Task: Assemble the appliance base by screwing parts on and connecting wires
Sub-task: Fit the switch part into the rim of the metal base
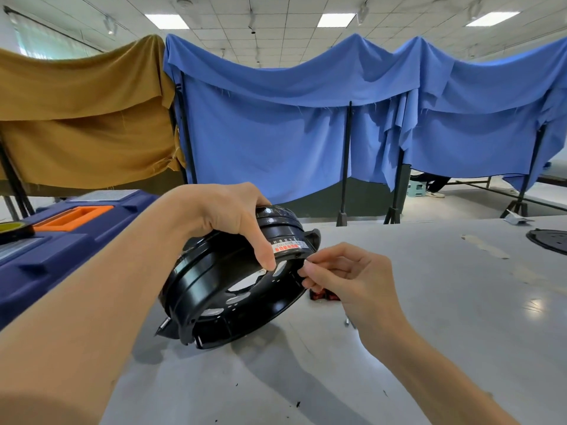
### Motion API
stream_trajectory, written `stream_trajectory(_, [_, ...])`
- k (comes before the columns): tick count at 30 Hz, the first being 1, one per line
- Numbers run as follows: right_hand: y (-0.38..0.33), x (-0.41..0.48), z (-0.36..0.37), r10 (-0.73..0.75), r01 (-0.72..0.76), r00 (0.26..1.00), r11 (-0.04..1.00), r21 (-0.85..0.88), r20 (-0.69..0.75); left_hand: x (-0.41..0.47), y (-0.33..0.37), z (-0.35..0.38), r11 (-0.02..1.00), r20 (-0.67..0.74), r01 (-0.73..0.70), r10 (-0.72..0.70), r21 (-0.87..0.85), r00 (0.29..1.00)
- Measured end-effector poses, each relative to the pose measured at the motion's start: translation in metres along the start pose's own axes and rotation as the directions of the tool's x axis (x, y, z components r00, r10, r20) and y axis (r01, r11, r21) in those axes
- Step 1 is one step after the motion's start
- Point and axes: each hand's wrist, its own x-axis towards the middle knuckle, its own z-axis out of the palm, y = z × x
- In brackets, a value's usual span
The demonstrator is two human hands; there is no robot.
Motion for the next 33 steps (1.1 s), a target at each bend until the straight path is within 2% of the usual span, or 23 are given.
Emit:
stream_trajectory(7, [0.002, -0.001, 0.005, -0.04, 0.041, 0.999, 0.999, 0.028, -0.03, 0.003, 0.001, 0.002, 1.0, -0.001, -0.012, 0.012, 0.001, 1.0])
stream_trajectory(13, [0.005, 0.0, 0.012, -0.138, 0.128, 0.987, 0.984, -0.122, -0.083, 0.004, 0.003, 0.004, 1.0, -0.007, -0.011, 0.011, -0.001, 1.0])
stream_trajectory(24, [0.0, -0.002, 0.017, -0.153, 0.106, 0.98, 0.942, -0.317, -0.124, 0.001, 0.004, 0.005, 1.0, -0.014, -0.007, 0.007, -0.018, 1.0])
stream_trajectory(33, [0.003, 0.0, 0.013, -0.231, 0.168, 0.968, 0.886, -0.432, -0.099, 0.002, 0.006, 0.008, 1.0, -0.009, -0.014, 0.014, 0.003, 1.0])
